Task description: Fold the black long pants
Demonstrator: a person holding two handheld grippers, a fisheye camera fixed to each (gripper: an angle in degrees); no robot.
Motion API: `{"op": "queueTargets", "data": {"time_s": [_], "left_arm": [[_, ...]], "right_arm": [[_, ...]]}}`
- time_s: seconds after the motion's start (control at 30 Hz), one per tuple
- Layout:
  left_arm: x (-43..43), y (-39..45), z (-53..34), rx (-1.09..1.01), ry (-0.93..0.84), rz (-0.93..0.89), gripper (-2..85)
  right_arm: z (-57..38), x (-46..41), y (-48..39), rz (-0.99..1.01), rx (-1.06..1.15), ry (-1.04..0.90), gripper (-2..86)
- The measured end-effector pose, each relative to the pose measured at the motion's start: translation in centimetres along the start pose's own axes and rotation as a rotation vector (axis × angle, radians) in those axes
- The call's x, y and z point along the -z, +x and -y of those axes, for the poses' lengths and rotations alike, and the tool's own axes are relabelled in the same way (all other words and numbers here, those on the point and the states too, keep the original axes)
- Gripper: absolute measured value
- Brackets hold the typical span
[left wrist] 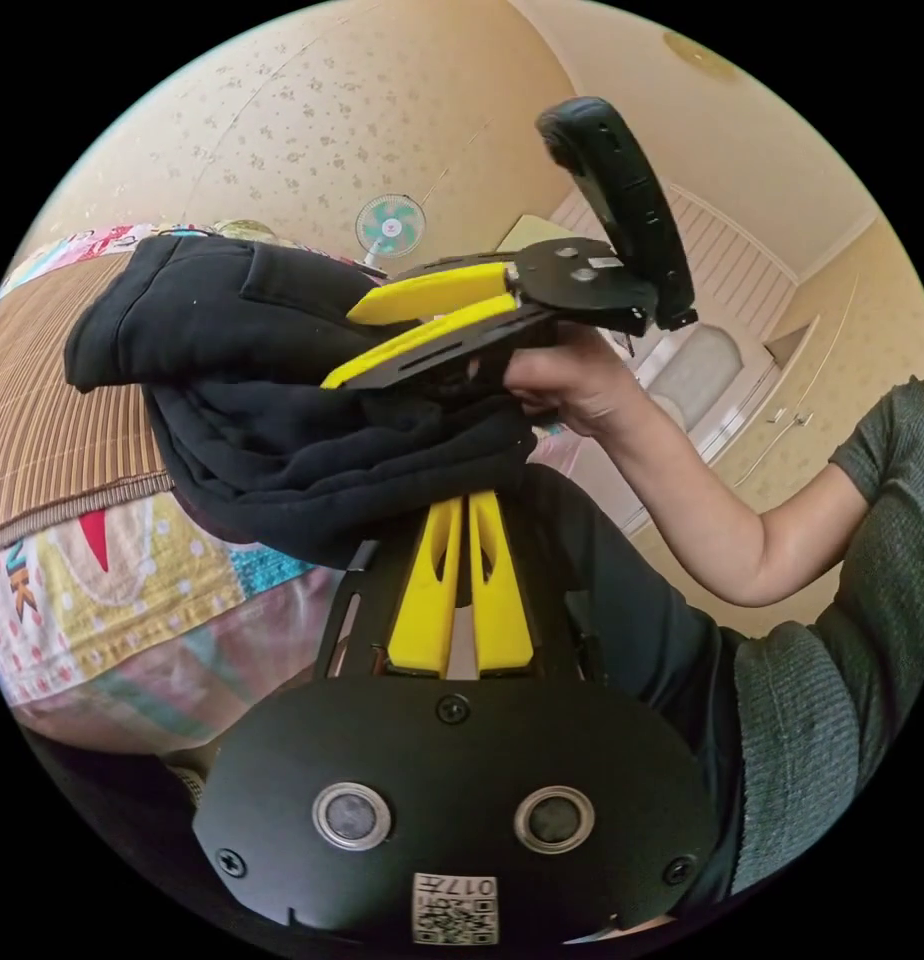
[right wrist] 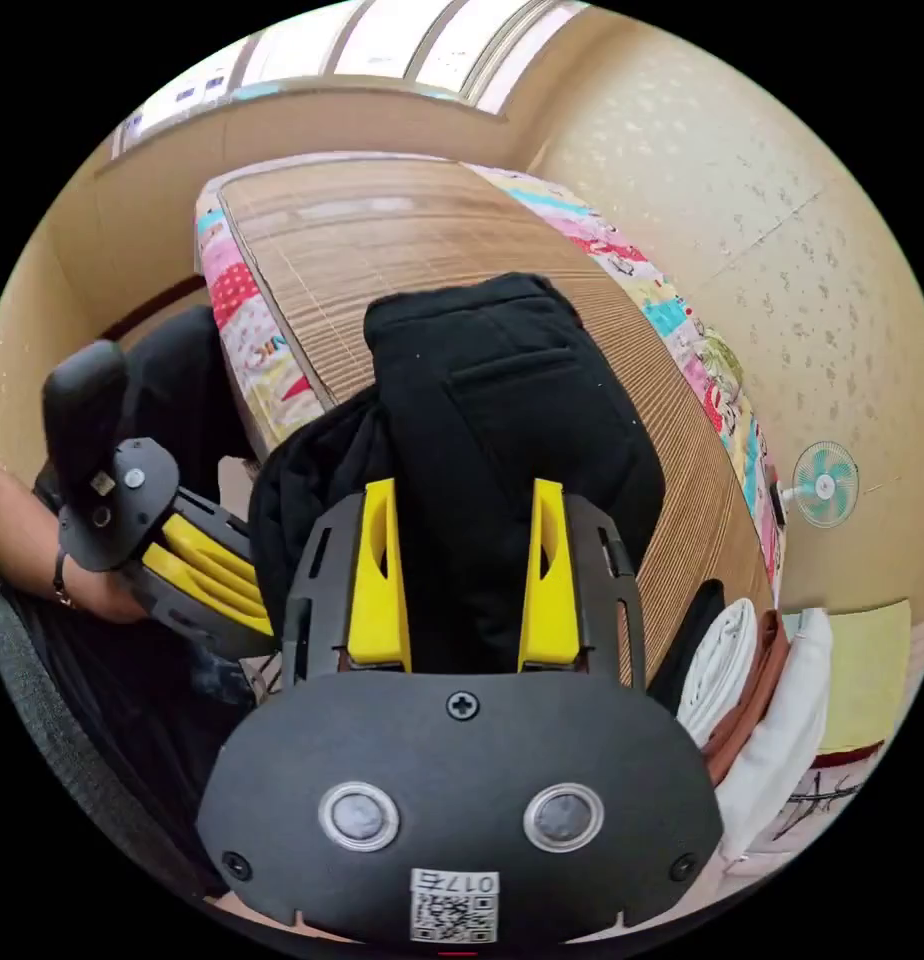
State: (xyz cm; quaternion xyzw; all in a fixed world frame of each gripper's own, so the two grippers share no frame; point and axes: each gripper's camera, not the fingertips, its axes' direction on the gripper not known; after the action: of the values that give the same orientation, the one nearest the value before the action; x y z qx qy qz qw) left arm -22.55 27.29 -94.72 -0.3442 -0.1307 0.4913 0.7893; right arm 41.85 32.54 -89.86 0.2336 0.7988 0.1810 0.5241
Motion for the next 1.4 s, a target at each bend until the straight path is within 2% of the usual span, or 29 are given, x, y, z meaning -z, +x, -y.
{"op": "queueTargets", "data": {"time_s": [0.1,0.2,0.3,0.37,0.6,0.8,0.9,0.97,1.03,1.1,1.2,1.3,1.33,1.4], "left_arm": [[0.9,-0.9,-0.7,0.015,0.001,-0.016,-0.6],[2.8,-1.0,-1.6,0.007,0.066,-0.048,-0.8],[6.4,-0.2,-2.4,-0.020,0.183,-0.015,-0.9],[9.7,-0.1,-3.1,0.004,0.273,0.023,-0.8],[16.8,-3.6,-5.5,0.257,0.426,0.056,0.4],[26.0,-2.2,-8.3,0.304,0.654,0.221,10.6],[27.2,-2.4,-5.7,0.298,0.639,0.116,18.6],[25.3,-2.1,-2.1,0.279,0.516,-0.008,25.8],[24.4,-0.6,-0.2,0.257,0.510,-0.120,27.7],[25.2,1.7,1.3,0.173,0.582,-0.180,25.0],[30.0,7.1,3.8,-0.001,0.766,-0.088,11.0],[37.5,12.4,7.3,-0.123,0.922,0.050,8.3],[40.7,14.4,8.7,-0.183,0.995,0.054,7.9],[44.8,17.2,10.9,-0.248,1.095,0.015,7.6]], "right_arm": [[0.7,0.0,-3.5,-0.185,0.019,0.015,12.2],[-1.5,4.8,-2.1,-0.116,-0.150,0.178,7.2],[-4.9,9.4,1.9,-0.010,-0.410,0.341,5.4],[-7.0,11.8,4.2,0.049,-0.509,0.432,4.6],[-14.2,23.9,6.2,0.005,-0.631,0.770,3.1],[-17.8,34.1,5.9,-0.097,-0.615,0.990,3.2],[-19.6,39.5,4.6,-0.101,-0.568,1.139,3.1],[-20.6,42.6,3.7,-0.120,-0.559,1.224,3.0],[-21.5,45.6,2.9,-0.147,-0.536,1.299,2.9],[-22.8,49.2,2.1,-0.183,-0.492,1.376,2.8],[-24.7,53.1,2.4,-0.262,-0.498,1.411,2.7],[-27.6,56.2,4.5,-0.388,-0.594,1.410,2.7],[-28.3,56.8,5.3,-0.382,-0.605,1.414,2.7],[-30.8,59.3,9.2,-0.250,-0.558,1.428,3.1]]}}
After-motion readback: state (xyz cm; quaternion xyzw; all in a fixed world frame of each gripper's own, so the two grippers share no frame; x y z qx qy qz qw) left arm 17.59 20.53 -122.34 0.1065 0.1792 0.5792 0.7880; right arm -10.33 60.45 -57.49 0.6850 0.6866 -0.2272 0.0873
